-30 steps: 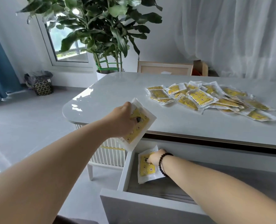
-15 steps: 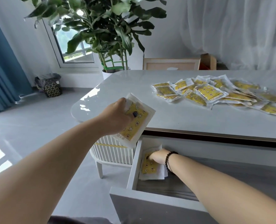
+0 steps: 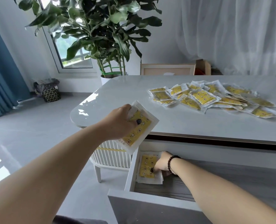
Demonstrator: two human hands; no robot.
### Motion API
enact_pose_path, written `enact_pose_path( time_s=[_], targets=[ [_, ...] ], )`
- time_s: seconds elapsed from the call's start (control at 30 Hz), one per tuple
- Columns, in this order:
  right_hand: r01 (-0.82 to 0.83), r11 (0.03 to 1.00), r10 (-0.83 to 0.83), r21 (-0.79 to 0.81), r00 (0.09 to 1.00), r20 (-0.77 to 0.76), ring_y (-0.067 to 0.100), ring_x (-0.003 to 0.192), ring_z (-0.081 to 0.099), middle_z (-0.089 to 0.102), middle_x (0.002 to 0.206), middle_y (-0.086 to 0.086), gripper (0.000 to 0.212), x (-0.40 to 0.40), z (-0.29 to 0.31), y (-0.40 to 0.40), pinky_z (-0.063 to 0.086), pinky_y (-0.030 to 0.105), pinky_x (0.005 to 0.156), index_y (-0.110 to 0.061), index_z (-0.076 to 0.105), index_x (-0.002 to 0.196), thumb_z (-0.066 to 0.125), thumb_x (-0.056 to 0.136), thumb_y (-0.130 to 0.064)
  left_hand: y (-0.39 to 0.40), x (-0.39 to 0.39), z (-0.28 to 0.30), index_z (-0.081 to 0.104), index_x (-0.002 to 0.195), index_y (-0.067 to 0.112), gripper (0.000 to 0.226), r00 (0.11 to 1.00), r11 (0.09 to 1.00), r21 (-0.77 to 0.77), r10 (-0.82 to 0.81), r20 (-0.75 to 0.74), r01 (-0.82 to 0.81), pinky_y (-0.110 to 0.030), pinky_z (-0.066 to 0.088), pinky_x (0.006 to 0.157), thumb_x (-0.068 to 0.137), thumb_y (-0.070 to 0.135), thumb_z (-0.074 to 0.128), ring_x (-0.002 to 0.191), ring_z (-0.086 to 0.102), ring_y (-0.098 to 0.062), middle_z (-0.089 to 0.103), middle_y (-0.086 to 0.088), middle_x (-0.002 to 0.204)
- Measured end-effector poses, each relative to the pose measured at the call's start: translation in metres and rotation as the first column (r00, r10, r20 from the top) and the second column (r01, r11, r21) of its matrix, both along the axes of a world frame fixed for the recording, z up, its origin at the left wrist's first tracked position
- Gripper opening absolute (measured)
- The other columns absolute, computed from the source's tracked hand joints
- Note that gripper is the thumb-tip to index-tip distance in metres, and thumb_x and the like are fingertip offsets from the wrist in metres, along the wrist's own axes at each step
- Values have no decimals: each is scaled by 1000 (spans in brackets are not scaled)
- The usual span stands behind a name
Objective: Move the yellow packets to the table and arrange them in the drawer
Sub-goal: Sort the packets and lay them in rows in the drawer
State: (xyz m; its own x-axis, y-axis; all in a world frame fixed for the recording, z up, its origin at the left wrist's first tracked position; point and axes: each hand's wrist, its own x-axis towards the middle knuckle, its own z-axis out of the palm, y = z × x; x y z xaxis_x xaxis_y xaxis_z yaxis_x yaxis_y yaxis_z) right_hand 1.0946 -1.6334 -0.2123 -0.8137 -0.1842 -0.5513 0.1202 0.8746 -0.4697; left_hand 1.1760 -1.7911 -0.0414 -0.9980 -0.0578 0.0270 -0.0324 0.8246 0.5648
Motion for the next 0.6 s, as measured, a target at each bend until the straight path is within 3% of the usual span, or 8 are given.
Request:
enact_pose_path(
  time_s=[0.07,0.13,0.2,0.23,0.3,0.37,0.43,0.6],
  targets=[
    [81,997,-81,4,996,23,23,91,65,60,103,10,44,1,6,6,59,33,76,-9,53,106,76,74,-30,1,2,2,48,107,18,18,1000,999,36,12,-5,-12,-33,52,71,93,24,57,90,61,-24,61,-5,106],
    [98,995,-98,-20,995,-14,21,79,65,61,96,10,38,-1,21,14,57,29,67,-6,55,103,71,80,-31,2,4,3,49,108,18,19,1000,997,76,19,4,-19,-32,51,70,92,23,58,92,61,-24,61,-5,106],
    [157,954,-164,-254,986,-9,18,67,59,59,86,9,25,1,44,22,49,26,56,-6,54,91,65,87,-27,3,6,2,52,112,16,22,999,992,126,20,25,-23,-33,53,74,92,22,58,95,62,-24,62,-6,108],
    [218,871,-217,-441,975,53,18,66,59,59,86,9,22,7,55,27,47,25,55,-6,54,88,62,90,-26,4,7,2,53,114,15,24,999,988,154,22,36,-27,-33,54,76,92,22,59,96,63,-24,63,-6,108],
    [334,578,-228,-745,942,246,22,68,62,62,85,11,20,30,76,34,48,28,58,-4,58,92,53,95,-23,5,8,1,55,115,15,25,998,969,241,30,63,-45,-36,56,80,92,21,60,96,65,-25,65,-6,108],
    [377,324,-161,-867,926,343,26,71,64,66,82,12,26,54,91,38,50,30,56,-4,63,92,45,99,-22,7,9,-2,58,114,14,23,995,927,371,18,100,-54,-40,56,85,91,18,62,94,68,-26,69,-7,105],
    [375,177,-143,-910,925,353,28,74,64,68,85,14,28,75,96,35,52,30,53,-5,65,91,45,99,-22,11,10,-5,59,112,11,22,992,872,486,-1,126,-61,-42,56,86,91,15,62,91,70,-26,71,-9,103],
    [228,196,-333,-954,930,154,22,81,67,72,90,10,9,102,97,26,52,31,63,-8,66,97,61,90,-9,33,14,-7,61,112,6,21,994,773,633,-19,105,-52,-48,55,89,91,9,61,96,68,-34,70,-17,106]
  ],
)
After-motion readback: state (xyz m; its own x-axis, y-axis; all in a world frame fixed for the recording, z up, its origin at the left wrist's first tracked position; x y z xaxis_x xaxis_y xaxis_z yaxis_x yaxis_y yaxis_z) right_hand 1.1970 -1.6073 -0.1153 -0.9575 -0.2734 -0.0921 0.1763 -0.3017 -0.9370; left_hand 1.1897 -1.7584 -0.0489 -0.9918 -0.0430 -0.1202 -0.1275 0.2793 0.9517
